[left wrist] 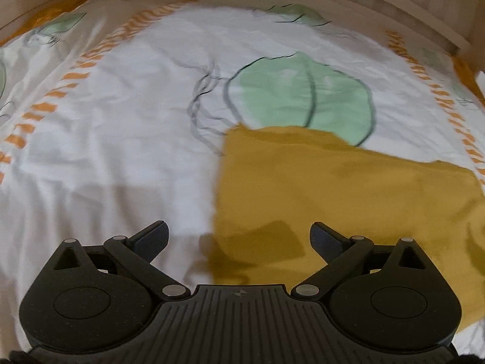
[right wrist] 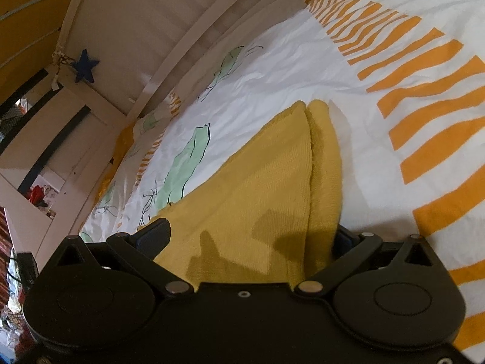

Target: Fold small clothes

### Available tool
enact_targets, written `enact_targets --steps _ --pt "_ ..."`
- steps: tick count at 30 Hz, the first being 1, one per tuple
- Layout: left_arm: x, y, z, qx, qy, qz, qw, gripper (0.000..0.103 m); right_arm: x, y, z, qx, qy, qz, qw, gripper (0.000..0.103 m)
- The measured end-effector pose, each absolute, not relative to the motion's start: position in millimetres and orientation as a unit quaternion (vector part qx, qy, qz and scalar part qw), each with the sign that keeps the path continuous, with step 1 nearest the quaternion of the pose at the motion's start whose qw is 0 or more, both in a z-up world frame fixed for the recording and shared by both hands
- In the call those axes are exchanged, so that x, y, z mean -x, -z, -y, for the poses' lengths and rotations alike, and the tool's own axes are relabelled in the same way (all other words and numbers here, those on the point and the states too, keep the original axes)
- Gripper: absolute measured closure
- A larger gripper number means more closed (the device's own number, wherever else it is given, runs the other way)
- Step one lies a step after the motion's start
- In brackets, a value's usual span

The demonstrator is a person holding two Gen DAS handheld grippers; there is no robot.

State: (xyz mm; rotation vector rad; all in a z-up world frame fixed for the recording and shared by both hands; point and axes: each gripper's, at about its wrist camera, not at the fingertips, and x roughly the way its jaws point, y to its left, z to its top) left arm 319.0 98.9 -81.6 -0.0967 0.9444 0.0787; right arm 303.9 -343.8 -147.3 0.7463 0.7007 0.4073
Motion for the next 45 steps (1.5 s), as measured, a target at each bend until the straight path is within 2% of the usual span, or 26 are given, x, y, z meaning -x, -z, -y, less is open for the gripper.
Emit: enact_targets --steps 5,6,8,10,11,12,13,20,30,40,45 --pt "-322.5 92.3 -121.7 0.079 -0.031 -0.467 0.880 0.002 -308.2 146.6 347.8 -0.366 -0.194 -0.345 0.842 0.001" --pt "-323.6 94.3 -124.4 0.085 -0.026 -0.470 0.878 0.002 -309.9 145.6 348.2 -0.365 -0.190 -0.352 0.841 0.004" --pt "-326.4 98.1 -126.2 0.089 -0.017 -0.479 0.873 0.002 -312.8 142.9 348.2 -0.357 -0.179 -0.366 0.841 0.016" --pt "-328.2 98.3 -126.1 0.089 -0.004 -0.482 0.871 0.002 -316.8 140.8 348.6 -0.344 -0.159 -0.384 0.842 0.044" --pt "-329.3 97.6 -126.1 0.088 0.000 -0.483 0.871 0.002 -318.8 140.7 349.5 -0.341 -0.148 -0.393 0.841 0.051" --pt "-330.0 95.9 -125.8 0.088 0.005 -0.483 0.871 0.002 -320.4 141.5 350.0 -0.341 -0.142 -0.400 0.839 0.067" --pt "-329.6 94.0 -125.7 0.088 0.011 -0.481 0.872 0.002 -321.0 142.1 349.8 -0.344 -0.139 -0.405 0.836 0.072" --pt "-326.2 80.4 -135.3 0.090 0.009 -0.464 0.881 0.002 -324.4 103.1 312.2 -0.272 -0.105 -0.428 0.856 0.076" --pt "-325.3 69.4 -158.1 0.122 0.005 -0.449 0.885 0.002 -335.8 46.8 243.1 -0.268 -0.169 -0.406 0.857 0.077" --pt "-327.7 68.6 -177.6 0.146 0.000 -0.448 0.882 0.002 -351.9 55.5 146.9 -0.281 -0.231 -0.413 0.835 0.077" --pt "-329.1 71.4 -185.6 0.159 -0.007 -0.451 0.878 0.002 -352.3 63.5 105.1 -0.246 -0.244 -0.433 0.832 0.077"
